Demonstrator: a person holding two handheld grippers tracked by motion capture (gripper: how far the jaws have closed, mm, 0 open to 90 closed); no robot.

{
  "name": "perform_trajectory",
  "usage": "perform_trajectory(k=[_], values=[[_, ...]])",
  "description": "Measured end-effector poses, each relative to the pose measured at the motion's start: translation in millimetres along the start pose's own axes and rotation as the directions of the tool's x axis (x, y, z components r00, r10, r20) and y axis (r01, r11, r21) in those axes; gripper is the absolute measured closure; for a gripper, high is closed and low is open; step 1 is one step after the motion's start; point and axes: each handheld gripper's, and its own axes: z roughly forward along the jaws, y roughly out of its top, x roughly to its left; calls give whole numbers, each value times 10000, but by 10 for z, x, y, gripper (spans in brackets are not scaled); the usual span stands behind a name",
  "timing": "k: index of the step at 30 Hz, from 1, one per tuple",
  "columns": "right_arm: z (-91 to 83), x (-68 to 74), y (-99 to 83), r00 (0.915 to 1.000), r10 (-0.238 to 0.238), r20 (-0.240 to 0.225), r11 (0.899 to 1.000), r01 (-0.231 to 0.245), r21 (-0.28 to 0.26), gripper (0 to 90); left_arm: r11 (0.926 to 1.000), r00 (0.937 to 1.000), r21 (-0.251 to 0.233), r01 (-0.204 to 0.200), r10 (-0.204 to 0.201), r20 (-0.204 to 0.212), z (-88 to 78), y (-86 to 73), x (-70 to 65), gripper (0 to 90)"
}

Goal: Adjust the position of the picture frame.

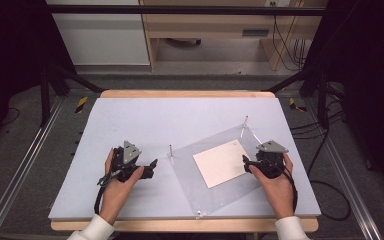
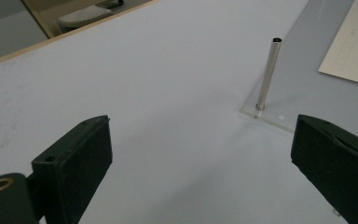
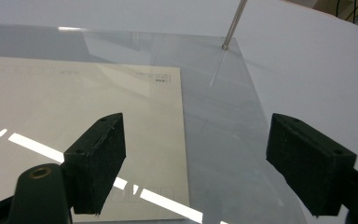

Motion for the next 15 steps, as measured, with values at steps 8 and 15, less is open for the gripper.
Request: perform_trajectory(k=[8,15], values=[[1,55,22,9972,360,652,9992,-371,166,235,9991,9994,281,333,-335,83,11,32,-125,56],[-60,102,74,9972,421,619,9991,-424,38,257,9971,9952,224,723,-736,642,1,122,-315,82]])
